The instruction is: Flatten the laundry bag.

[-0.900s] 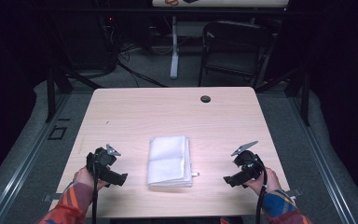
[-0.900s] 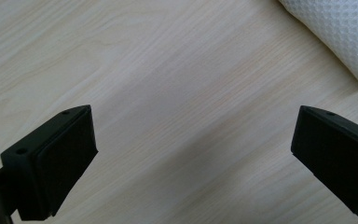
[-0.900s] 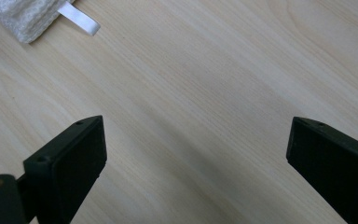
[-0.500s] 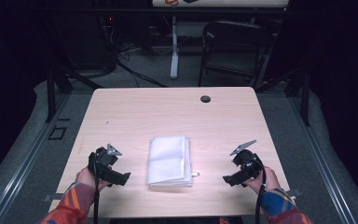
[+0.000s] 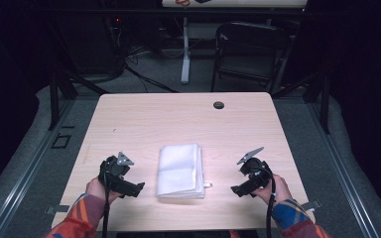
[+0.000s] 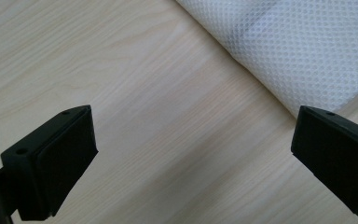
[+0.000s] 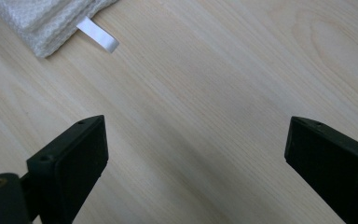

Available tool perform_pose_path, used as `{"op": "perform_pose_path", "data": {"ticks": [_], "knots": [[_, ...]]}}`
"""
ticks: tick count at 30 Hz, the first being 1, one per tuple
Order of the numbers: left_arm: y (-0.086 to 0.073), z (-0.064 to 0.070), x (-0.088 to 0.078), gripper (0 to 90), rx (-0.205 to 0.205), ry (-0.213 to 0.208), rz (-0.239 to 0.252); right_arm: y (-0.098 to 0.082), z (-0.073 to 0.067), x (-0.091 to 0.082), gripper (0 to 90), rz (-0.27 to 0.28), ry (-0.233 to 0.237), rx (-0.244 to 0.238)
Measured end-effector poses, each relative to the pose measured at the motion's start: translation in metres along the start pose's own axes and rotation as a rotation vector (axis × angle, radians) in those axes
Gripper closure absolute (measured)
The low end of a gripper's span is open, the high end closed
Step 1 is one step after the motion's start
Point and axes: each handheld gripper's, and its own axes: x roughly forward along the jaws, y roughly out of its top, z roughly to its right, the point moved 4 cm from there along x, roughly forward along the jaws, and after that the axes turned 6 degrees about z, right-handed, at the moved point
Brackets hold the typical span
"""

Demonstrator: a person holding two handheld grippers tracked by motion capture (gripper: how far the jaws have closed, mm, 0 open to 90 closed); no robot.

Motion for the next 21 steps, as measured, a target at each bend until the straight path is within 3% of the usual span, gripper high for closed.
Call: {"op": "perform_pose_path", "data": {"ticks": [11,13,21], "knots": [[0.009,0.016,0.007,0.1,0.032,-0.019,0.021,0.008,-0.006,0.005,6.9,0.008,0.014,-0.004],[0.011,0.020,0.008,0.1,0.039,-0.032,0.032,0.011,-0.007,0.006,6.9,-0.003,0.013,-0.022],[0.019,0.038,0.019,0.1,0.101,-0.067,0.019,0.018,-0.014,0.012,7.4,-0.014,0.026,-0.045]]}}
